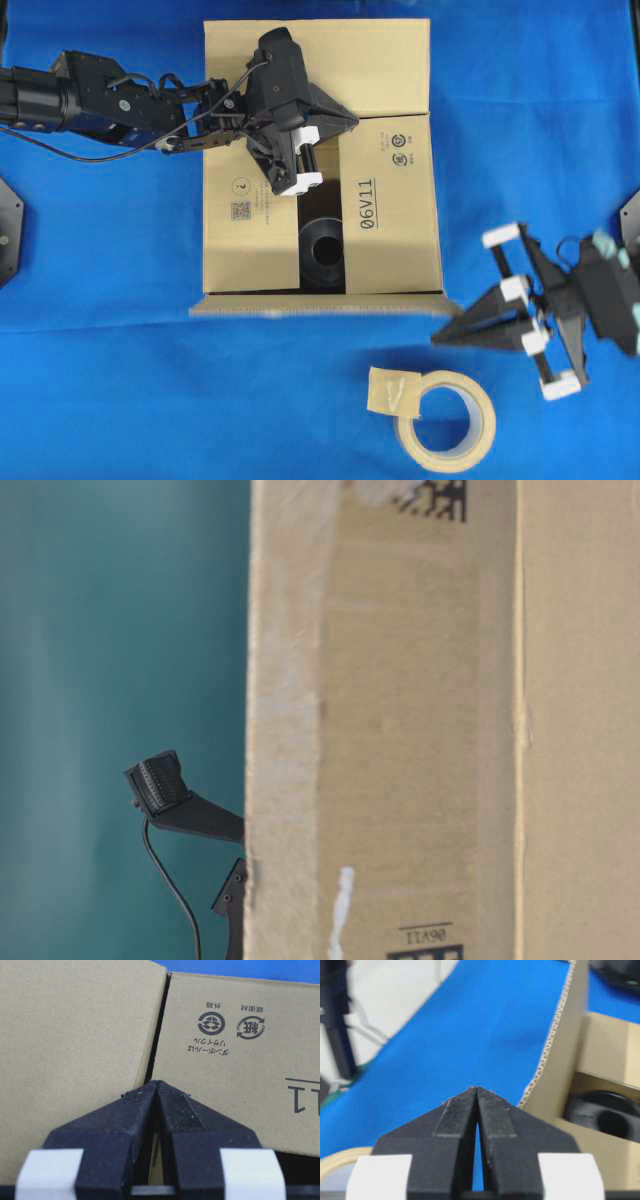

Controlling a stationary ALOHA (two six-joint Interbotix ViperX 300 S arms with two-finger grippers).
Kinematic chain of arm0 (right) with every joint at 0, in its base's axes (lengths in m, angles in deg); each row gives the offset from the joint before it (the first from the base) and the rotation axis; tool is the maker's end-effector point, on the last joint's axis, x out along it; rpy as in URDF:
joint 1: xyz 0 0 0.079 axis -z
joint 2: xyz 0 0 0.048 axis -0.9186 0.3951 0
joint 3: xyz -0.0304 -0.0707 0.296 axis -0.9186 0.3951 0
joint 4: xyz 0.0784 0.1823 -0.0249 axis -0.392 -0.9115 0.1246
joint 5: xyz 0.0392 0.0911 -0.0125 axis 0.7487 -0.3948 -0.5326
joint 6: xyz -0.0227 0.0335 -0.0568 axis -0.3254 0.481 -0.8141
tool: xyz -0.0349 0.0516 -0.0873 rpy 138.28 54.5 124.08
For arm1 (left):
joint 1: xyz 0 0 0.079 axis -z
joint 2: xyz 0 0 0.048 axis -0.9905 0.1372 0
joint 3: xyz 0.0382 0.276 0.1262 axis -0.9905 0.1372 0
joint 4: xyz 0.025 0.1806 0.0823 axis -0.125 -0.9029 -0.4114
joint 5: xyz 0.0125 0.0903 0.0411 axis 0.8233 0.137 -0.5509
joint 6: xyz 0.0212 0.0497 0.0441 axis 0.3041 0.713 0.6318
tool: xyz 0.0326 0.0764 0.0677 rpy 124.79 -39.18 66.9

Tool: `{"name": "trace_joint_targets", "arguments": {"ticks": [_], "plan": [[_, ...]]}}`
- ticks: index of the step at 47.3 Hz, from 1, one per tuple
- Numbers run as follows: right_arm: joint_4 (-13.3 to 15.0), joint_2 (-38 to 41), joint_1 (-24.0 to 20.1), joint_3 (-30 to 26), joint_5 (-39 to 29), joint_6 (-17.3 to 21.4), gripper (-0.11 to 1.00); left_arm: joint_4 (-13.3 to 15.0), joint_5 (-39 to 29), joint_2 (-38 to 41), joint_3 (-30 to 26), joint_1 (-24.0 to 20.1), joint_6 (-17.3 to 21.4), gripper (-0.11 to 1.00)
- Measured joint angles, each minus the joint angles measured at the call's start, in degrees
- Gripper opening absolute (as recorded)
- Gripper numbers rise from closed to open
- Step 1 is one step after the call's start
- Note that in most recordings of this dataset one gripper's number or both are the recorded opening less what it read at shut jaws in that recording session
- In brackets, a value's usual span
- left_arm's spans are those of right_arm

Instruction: Close the cardboard box.

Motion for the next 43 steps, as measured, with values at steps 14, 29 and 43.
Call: {"name": "trace_joint_targets", "arguments": {"ticks": [14, 29, 43], "plan": [[0.0, -1.9, 10.1, 1.1, -2.4, 0.4, 0.00, 0.0, 0.0, 0.0, 0.0, 0.0, 0.0, 0.00], [-2.6, 5.1, 14.8, 1.1, -4.8, 0.4, 0.00, 0.1, 0.0, 0.0, 0.1, 0.1, 0.2, 0.00], [-4.6, 8.8, 14.8, 0.4, -4.8, 0.4, 0.00, 0.0, 0.0, -0.1, 0.1, 0.1, 0.1, 0.00]]}}
